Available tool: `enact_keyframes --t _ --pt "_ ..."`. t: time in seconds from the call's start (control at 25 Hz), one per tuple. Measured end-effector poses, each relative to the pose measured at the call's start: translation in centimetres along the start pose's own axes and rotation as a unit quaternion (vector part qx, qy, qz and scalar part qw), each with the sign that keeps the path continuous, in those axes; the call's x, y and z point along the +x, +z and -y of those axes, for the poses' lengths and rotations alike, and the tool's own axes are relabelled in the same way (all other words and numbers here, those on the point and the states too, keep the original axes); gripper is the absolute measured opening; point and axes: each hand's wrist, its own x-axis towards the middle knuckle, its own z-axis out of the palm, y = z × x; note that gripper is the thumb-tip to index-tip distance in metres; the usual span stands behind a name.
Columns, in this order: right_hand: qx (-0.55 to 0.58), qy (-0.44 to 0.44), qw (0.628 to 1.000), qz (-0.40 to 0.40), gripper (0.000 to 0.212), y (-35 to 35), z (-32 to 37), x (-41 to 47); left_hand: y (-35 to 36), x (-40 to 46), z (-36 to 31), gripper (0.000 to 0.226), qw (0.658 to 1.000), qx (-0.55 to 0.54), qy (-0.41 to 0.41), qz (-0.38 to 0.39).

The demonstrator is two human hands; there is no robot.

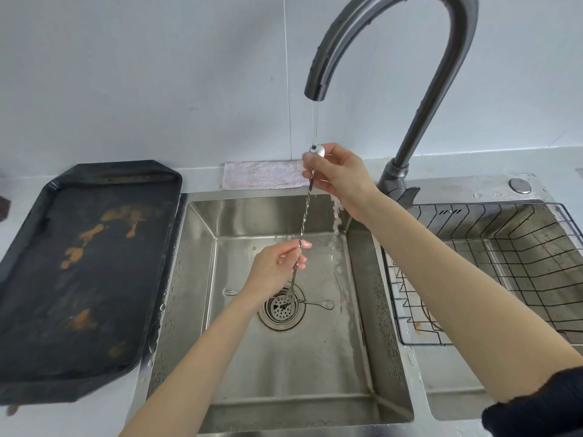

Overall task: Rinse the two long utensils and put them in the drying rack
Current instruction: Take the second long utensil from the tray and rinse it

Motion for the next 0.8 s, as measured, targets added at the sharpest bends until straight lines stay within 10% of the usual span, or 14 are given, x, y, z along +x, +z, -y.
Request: enact_keyframes --t 0.4,0.6,0.8 --pt "0.04 -0.009 0.999 0.0 0.028 0.4 0.1 0.8 -0.3 -0.8 -1.2 0.029 0.999 -0.039 -0.019 0.033" --pt "-0.129 -0.035 0.991 0.006 0.054 0.1 -1.9 0.3 -1.0 -1.0 -2.1 0.03 0.997 -0.067 -0.029 0.037" --pt "-0.334 -0.081 0.938 0.043 0.034 -0.3 -3.0 -0.4 -1.7 -0.4 -4.1 0.031 0.995 -0.098 -0.021 -0.003"
